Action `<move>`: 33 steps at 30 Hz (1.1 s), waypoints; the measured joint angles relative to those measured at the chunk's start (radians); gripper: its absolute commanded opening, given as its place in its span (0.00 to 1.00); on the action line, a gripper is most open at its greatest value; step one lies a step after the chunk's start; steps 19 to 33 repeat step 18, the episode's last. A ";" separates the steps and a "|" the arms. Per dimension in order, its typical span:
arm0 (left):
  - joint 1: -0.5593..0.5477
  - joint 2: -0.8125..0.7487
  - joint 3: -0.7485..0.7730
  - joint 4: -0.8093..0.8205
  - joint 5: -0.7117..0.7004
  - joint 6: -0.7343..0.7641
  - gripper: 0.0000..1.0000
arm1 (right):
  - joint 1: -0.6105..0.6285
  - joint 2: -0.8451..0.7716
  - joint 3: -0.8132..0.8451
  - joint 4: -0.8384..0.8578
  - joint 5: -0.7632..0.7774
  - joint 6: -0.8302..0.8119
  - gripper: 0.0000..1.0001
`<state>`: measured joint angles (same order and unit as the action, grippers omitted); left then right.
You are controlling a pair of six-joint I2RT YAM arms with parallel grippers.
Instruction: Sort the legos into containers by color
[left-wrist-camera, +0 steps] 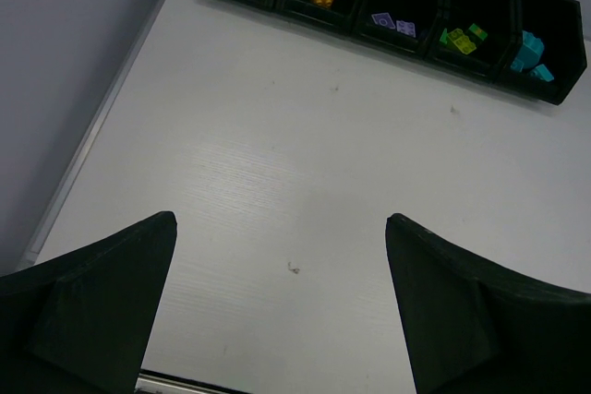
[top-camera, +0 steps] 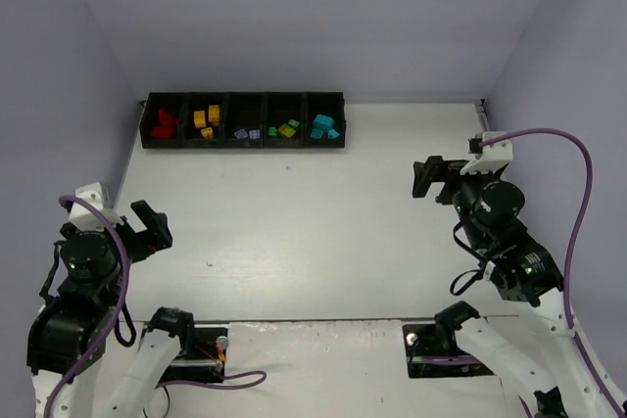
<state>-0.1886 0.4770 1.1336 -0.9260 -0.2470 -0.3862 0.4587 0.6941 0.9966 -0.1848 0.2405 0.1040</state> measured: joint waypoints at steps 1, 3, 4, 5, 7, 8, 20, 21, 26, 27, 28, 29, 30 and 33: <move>0.000 -0.008 0.000 -0.012 -0.002 0.000 0.89 | 0.000 -0.010 -0.008 -0.014 0.011 0.006 1.00; 0.000 -0.016 0.002 -0.032 -0.008 0.000 0.89 | 0.000 -0.024 -0.013 -0.041 0.028 0.019 1.00; 0.000 -0.016 0.004 -0.040 -0.010 0.000 0.89 | 0.000 -0.029 -0.013 -0.049 0.037 0.024 1.00; 0.000 -0.016 0.005 -0.045 -0.011 0.000 0.89 | 0.000 -0.032 -0.013 -0.055 0.044 0.027 1.00; 0.000 -0.016 0.008 -0.054 -0.012 -0.001 0.89 | 0.000 -0.038 -0.013 -0.069 0.057 0.032 1.00; 0.000 -0.016 0.010 -0.058 -0.012 -0.001 0.89 | 0.000 -0.040 -0.013 -0.073 0.060 0.035 1.00; 0.000 -0.012 0.011 -0.067 0.014 -0.008 0.89 | 0.000 -0.037 -0.013 -0.089 0.068 0.047 1.00; 0.000 -0.012 0.011 -0.067 0.014 -0.008 0.89 | 0.000 -0.037 -0.013 -0.089 0.068 0.047 1.00; 0.000 -0.012 0.011 -0.067 0.014 -0.008 0.89 | 0.000 -0.037 -0.013 -0.089 0.068 0.047 1.00; 0.000 -0.012 0.011 -0.067 0.014 -0.008 0.89 | 0.000 -0.037 -0.013 -0.089 0.068 0.047 1.00; 0.000 -0.012 0.011 -0.067 0.014 -0.008 0.89 | 0.000 -0.037 -0.013 -0.089 0.068 0.047 1.00; 0.000 -0.012 0.011 -0.067 0.014 -0.008 0.89 | 0.000 -0.037 -0.013 -0.089 0.068 0.047 1.00; 0.000 -0.012 0.011 -0.067 0.014 -0.008 0.89 | 0.000 -0.037 -0.013 -0.089 0.068 0.047 1.00; 0.000 -0.012 0.011 -0.067 0.014 -0.008 0.89 | 0.000 -0.037 -0.013 -0.089 0.068 0.047 1.00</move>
